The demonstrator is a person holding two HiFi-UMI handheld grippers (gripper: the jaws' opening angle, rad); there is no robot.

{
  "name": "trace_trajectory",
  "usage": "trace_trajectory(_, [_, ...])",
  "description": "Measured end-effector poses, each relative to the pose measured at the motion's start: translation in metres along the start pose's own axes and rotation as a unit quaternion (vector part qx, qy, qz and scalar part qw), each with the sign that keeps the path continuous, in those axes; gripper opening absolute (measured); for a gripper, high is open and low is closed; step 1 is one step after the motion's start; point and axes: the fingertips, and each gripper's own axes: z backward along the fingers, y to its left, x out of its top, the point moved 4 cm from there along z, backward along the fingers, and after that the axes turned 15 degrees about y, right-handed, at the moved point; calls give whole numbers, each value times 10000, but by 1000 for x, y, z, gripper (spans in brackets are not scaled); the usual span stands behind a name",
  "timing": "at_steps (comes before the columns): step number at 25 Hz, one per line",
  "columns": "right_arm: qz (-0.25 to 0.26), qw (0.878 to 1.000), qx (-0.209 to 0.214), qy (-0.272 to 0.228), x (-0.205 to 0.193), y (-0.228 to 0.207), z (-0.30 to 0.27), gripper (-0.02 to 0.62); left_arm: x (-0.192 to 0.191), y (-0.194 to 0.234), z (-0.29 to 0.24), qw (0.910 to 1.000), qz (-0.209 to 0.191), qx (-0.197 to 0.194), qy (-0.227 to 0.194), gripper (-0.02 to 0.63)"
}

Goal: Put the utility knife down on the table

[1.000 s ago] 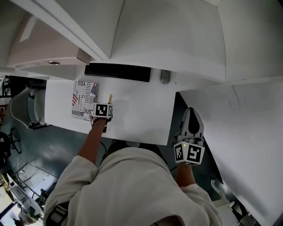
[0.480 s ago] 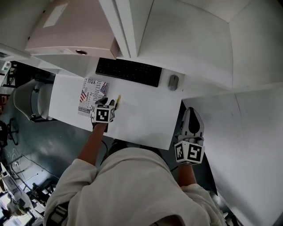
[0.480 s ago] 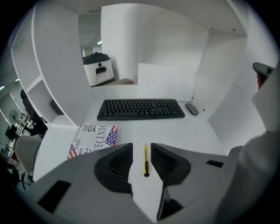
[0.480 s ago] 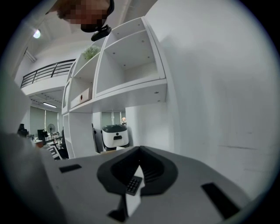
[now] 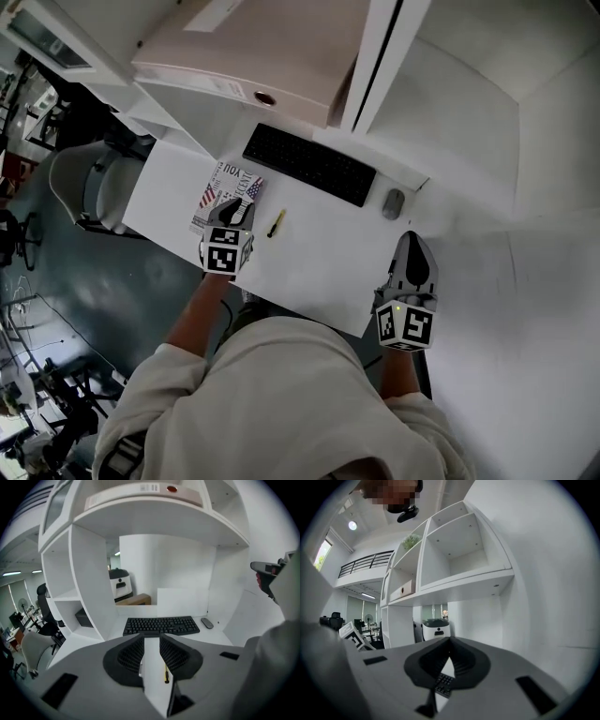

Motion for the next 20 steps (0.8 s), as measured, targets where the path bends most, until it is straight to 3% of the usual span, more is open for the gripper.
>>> trace_trajectory(9, [305, 9982, 488, -191, 21, 38, -6, 3, 12, 26, 83, 9923, 318, 345, -1150, 78])
trace_trajectory(20, [714, 9915, 1028, -369, 40, 85, -6, 3, -1, 55, 174, 9687, 742, 864, -2206, 51])
